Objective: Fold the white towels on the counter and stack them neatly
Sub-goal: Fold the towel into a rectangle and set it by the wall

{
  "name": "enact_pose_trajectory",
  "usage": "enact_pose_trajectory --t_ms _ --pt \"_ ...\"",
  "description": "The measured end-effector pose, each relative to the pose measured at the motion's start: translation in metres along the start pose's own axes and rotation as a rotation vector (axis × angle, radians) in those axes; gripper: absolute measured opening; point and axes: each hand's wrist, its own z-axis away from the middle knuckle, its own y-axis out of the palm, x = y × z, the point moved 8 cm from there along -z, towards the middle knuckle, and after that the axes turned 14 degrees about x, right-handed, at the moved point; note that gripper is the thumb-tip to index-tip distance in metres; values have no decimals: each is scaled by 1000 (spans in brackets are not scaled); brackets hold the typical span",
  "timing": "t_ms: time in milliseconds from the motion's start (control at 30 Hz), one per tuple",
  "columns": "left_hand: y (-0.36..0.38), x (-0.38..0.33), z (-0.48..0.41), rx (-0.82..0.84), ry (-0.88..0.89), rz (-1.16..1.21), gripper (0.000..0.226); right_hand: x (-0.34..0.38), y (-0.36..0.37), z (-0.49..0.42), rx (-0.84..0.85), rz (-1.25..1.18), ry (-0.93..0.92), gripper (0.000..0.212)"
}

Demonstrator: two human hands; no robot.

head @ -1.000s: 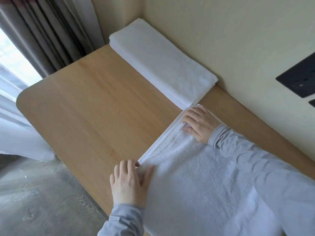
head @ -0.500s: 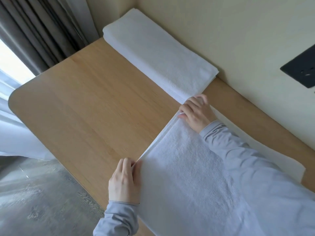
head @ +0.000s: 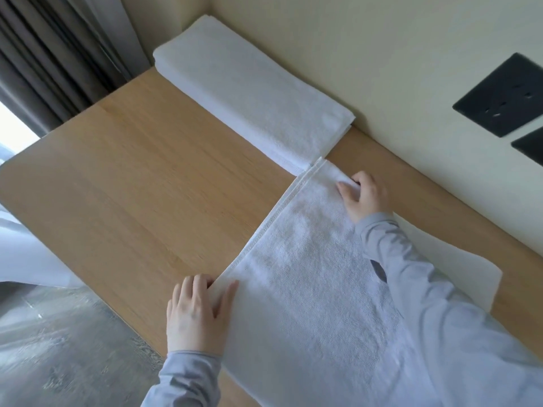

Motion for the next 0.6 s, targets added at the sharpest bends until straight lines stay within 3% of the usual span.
enact_pose_trajectory --t_ms 133,267,367,467,533,600 --pt "0 1 0 -34 14 71 23 14 4 -13 41 243 -10 32" --pt "-5 -32 10 -169 113 -189 31 31 -3 -5 7 374 16 25" --pt "25 -80 19 -49 341 -305 43 85 -2 39 -59 157 -327 30" --pt "56 -88 21 137 328 -411 53 123 47 117 149 224 -663 39" --pt "64 -81 20 195 279 -460 58 109 68 134 328 371 -683 47" --pt "65 -76 18 205 244 -471 63 75 61 108 370 469 -579 55"
